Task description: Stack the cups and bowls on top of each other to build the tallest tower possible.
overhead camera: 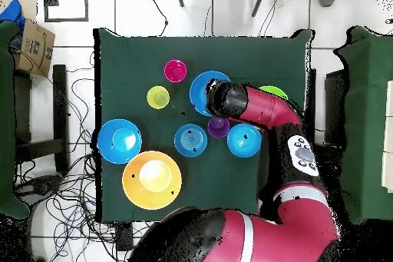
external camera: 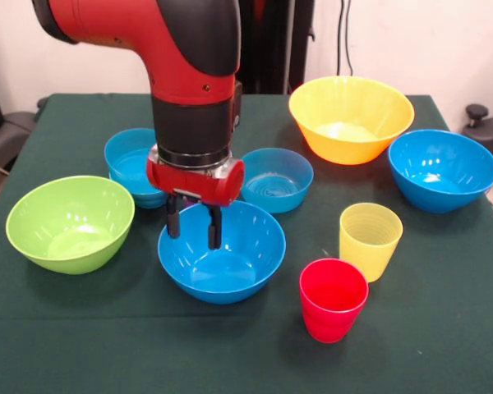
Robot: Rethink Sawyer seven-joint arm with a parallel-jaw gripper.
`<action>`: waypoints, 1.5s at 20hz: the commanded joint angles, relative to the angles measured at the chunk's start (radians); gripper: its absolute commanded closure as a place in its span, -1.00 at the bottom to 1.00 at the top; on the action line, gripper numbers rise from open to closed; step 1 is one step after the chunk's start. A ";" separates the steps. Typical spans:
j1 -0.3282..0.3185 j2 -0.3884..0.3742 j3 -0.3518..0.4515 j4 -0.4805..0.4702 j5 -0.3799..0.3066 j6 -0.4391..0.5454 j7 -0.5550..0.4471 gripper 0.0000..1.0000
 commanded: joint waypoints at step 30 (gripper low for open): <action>-0.034 0.006 0.094 0.078 -0.116 0.104 -0.110 -1.00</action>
